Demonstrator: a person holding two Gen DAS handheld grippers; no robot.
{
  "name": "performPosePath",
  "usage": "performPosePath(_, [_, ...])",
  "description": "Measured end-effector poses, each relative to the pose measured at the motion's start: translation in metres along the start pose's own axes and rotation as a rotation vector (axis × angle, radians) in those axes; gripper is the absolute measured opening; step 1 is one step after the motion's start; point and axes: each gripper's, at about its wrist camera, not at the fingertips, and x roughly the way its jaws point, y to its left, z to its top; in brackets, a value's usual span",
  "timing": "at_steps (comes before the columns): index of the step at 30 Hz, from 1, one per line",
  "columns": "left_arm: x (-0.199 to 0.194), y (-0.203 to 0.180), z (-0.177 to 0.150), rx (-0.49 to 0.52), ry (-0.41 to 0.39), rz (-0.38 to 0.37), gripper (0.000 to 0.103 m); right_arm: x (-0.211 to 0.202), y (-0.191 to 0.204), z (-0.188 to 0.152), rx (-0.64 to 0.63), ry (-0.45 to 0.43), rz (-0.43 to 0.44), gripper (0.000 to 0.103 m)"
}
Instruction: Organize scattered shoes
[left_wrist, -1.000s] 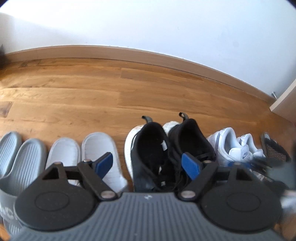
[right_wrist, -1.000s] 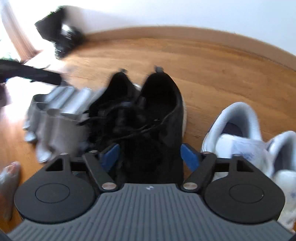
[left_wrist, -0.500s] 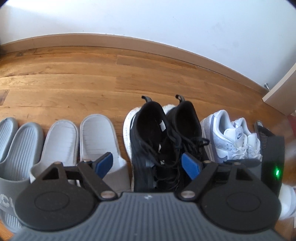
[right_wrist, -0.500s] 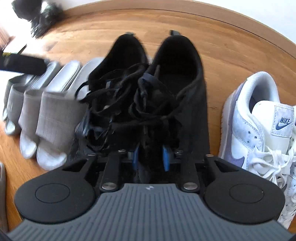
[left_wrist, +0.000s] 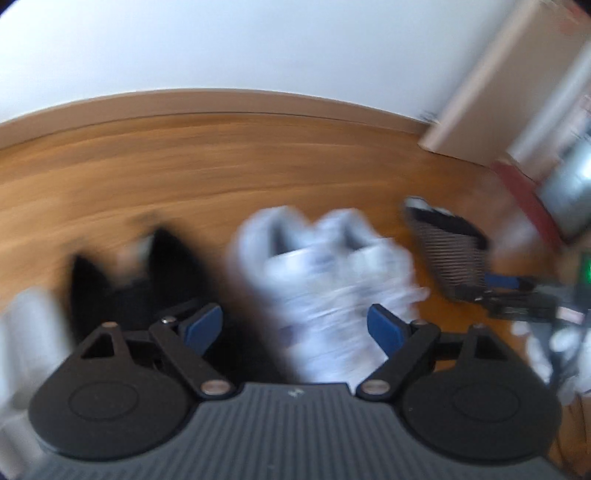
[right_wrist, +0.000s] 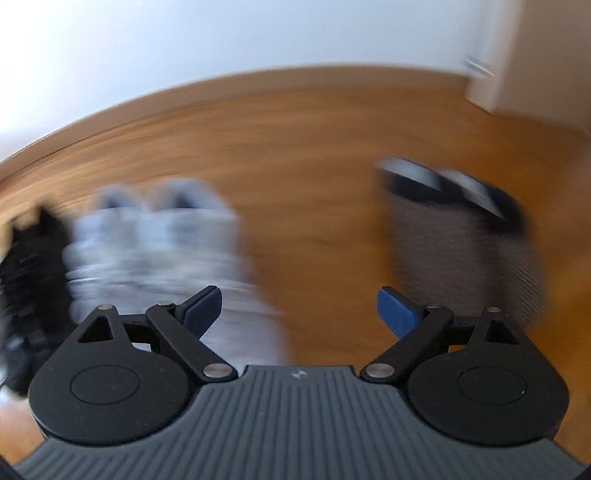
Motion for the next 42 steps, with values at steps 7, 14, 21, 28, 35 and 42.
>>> performPosePath(7, [0.164, -0.136, 0.065, -0.074, 0.082, -0.142, 0.091, -0.006, -0.121, -0.028, 0.172, 0.018, -0.145, 0.092])
performPosePath(14, [0.303, -0.193, 0.079, -0.149, 0.199, 0.023, 0.083, -0.001, -0.173, -0.048, 0.249, 0.059, -0.145, 0.092])
performPosePath(21, [0.312, -0.164, 0.062, -0.297, 0.084, 0.125, 0.019, 0.022, -0.149, -0.044, 0.119, 0.026, -0.066, 0.092])
performPosePath(28, [0.265, -0.107, 0.025, -0.501, 0.055, 0.181, 0.056, 0.045, -0.106, -0.015, -0.094, -0.062, 0.096, 0.099])
performPosePath(35, [0.17, -0.046, 0.019, -0.534, 0.026, 0.095, 0.082, 0.079, -0.051, 0.023, -0.412, -0.145, 0.274, 0.1])
performPosePath(42, [0.096, -0.015, 0.007, -0.394, -0.066, 0.167, 0.088, 0.147, 0.023, 0.061, -0.76, -0.002, 0.255, 0.079])
